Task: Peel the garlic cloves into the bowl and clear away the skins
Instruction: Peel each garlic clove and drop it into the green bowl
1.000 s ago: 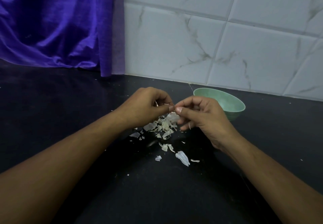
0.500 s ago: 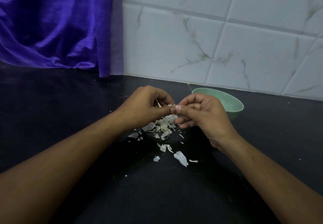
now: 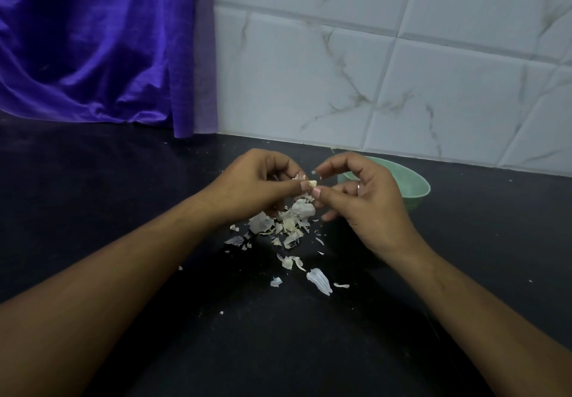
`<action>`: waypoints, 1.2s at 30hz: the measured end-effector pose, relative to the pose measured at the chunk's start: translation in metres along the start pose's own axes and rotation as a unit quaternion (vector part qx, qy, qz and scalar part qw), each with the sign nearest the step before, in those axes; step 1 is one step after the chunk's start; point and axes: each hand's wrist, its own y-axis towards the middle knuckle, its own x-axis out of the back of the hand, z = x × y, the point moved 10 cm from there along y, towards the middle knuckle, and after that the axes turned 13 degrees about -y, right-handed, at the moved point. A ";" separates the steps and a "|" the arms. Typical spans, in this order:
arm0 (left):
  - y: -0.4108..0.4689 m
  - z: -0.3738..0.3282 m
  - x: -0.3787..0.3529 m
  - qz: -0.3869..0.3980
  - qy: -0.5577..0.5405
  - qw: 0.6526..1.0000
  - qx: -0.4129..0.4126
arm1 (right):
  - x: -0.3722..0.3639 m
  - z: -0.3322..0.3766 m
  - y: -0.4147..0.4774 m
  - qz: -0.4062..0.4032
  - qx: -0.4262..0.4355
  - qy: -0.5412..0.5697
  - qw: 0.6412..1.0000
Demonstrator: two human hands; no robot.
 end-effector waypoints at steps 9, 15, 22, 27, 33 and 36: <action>0.000 0.002 -0.002 0.009 0.006 1.000 0.000 | 0.005 0.006 0.003 -0.016 0.036 -0.060 0.997; 0.000 0.002 0.007 -0.026 0.073 0.997 -0.023 | 0.009 0.003 0.007 -0.012 0.008 0.016 1.000; -0.002 -0.002 0.003 -0.026 0.109 0.993 -0.036 | 0.054 0.014 0.010 -0.129 0.042 -0.058 0.989; -0.002 -0.001 0.001 -0.022 0.110 0.993 -0.034 | 0.039 0.002 0.010 -0.080 -0.013 0.017 0.997; -0.002 -0.002 0.001 -0.025 0.115 0.992 -0.037 | 0.041 0.013 0.007 -0.087 0.009 -0.033 0.996; -0.004 -0.003 -0.001 -0.020 0.117 0.992 -0.039 | 0.056 0.018 0.007 -0.115 0.017 -0.037 0.993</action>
